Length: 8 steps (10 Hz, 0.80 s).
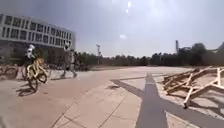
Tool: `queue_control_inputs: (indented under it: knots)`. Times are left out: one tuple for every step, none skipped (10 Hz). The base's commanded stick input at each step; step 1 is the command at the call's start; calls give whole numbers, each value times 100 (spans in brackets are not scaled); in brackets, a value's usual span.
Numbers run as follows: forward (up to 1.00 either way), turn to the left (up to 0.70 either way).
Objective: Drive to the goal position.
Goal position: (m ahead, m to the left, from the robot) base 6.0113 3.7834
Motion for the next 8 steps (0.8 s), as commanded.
queue_control_inputs:
  knots:
    - [70, 31]
    - [70, 35]
    - [70, 35]
    - [70, 35]
    - [70, 35]
    - [70, 35]
    - [70, 35]
    - [70, 35]
